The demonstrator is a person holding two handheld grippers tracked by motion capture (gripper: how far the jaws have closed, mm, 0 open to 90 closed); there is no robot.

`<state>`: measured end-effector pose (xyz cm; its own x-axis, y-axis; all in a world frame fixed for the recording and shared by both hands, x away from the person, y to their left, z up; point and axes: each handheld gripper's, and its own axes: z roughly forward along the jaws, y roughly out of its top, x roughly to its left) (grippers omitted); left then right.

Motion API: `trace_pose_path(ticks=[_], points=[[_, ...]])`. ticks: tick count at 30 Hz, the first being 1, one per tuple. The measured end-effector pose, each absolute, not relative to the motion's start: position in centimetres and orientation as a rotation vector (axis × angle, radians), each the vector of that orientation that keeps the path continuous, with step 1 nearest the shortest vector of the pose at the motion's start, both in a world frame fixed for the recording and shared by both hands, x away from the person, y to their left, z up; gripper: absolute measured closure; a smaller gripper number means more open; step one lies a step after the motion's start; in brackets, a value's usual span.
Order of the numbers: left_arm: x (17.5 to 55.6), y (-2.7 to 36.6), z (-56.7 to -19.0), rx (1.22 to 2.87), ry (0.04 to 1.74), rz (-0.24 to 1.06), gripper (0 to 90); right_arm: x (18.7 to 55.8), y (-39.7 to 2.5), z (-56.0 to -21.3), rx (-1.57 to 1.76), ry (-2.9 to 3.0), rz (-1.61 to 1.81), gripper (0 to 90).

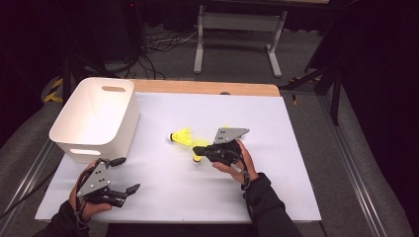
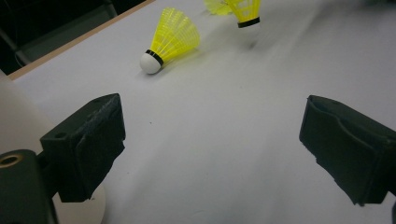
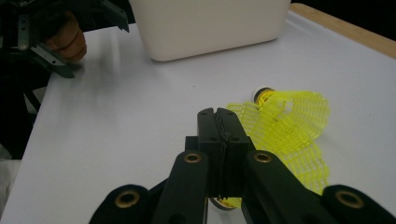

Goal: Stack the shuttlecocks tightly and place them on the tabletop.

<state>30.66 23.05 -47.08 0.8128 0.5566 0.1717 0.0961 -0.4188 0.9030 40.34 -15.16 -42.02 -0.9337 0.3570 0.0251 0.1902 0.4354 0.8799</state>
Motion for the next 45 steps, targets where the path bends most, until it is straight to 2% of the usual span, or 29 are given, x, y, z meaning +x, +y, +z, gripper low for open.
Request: trace_pose_path(ticks=[18,28,45], points=[[30.6,23.1,-47.0,1.953,0.487,0.569,7.6,39.7,-15.6,-42.5,0.511,2.434,1.508,89.0],[30.6,23.2,-47.0,1.955,0.488,0.568,7.7,39.3,-16.2,-42.9,0.528,2.446,1.471,85.6],[30.7,23.1,-47.1,1.963,0.484,0.557,7.6,37.8,-18.2,-43.5,0.559,2.501,1.378,69.2]])
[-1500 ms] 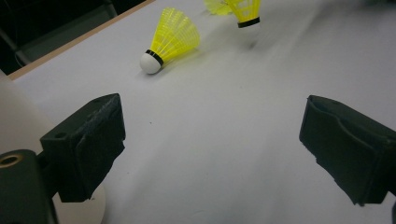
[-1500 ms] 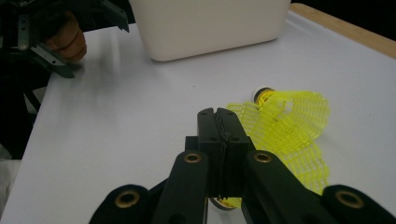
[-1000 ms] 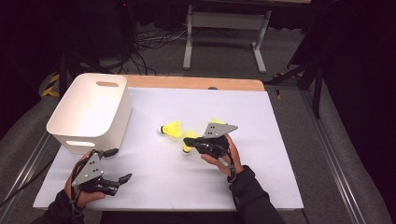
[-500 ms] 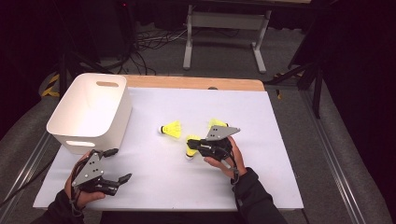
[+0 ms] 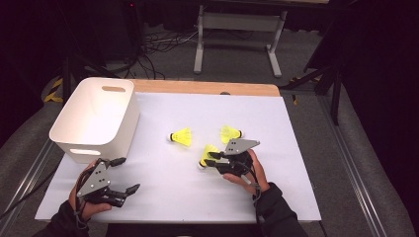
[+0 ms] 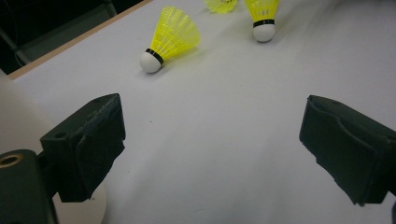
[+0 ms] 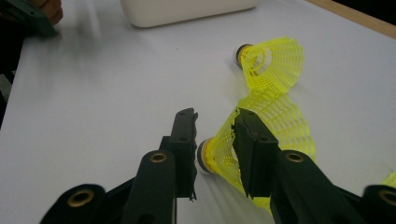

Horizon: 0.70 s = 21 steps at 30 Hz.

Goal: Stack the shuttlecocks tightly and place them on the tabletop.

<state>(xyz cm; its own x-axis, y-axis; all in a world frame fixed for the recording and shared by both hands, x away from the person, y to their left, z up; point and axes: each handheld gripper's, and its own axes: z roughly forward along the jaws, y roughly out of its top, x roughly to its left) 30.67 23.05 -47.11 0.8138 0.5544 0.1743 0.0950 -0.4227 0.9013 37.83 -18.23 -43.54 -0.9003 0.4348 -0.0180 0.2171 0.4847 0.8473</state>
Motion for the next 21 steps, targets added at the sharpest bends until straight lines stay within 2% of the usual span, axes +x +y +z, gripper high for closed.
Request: trace_pose_path(ticks=[21], points=[[30.7,23.0,-47.1,1.971,0.481,0.565,7.3,36.1,-20.2,-46.4,0.608,2.597,1.187,60.2]])
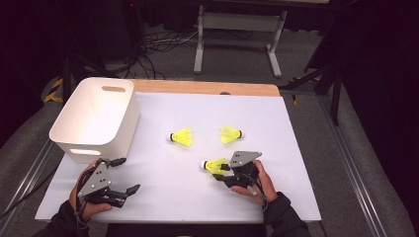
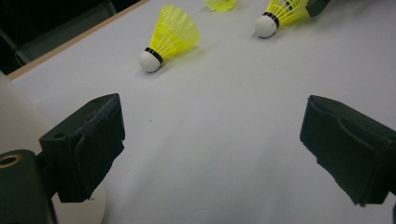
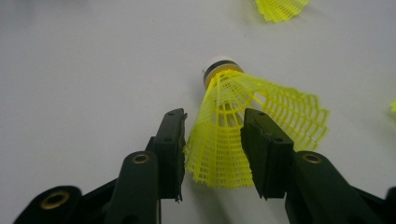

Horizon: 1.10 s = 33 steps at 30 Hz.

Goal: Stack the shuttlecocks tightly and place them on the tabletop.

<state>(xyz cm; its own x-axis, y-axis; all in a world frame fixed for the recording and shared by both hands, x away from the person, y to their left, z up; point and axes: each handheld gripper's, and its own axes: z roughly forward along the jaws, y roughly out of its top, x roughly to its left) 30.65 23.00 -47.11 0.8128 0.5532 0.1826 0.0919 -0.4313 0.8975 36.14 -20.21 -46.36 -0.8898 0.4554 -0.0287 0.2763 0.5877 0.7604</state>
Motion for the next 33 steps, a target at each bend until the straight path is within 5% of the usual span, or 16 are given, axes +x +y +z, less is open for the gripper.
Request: trace_pose_path(ticks=[16,33], points=[[30.6,23.0,-47.1,1.977,0.479,0.571,7.0,35.7,-20.2,-46.0,0.56,2.569,1.16,87.9],[30.6,23.1,-47.0,1.963,0.485,0.582,7.0,35.8,-20.0,-45.1,0.544,2.483,1.206,90.0]])
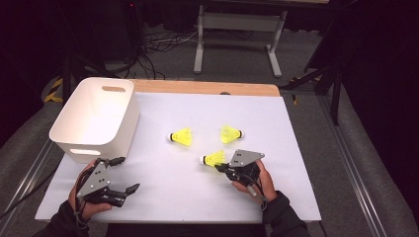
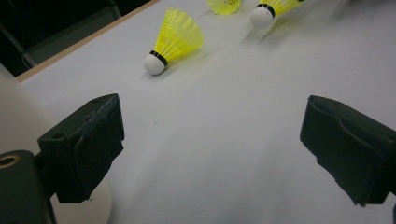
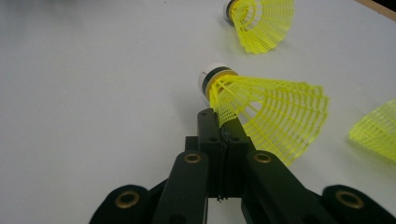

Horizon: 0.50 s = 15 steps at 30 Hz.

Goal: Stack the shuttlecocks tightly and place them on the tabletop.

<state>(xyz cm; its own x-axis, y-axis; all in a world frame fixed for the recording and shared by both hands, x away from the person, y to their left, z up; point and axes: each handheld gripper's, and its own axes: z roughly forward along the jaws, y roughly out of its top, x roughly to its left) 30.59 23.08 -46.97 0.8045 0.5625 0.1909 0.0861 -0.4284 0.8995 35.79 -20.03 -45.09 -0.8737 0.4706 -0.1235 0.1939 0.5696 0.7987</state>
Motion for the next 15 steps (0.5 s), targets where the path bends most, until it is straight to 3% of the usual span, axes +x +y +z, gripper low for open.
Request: trace_pose_path(ticks=[15], points=[[30.6,23.3,-46.8,1.94,0.479,0.58,6.6,37.1,-19.3,-43.8,0.536,2.414,1.244,90.0]])
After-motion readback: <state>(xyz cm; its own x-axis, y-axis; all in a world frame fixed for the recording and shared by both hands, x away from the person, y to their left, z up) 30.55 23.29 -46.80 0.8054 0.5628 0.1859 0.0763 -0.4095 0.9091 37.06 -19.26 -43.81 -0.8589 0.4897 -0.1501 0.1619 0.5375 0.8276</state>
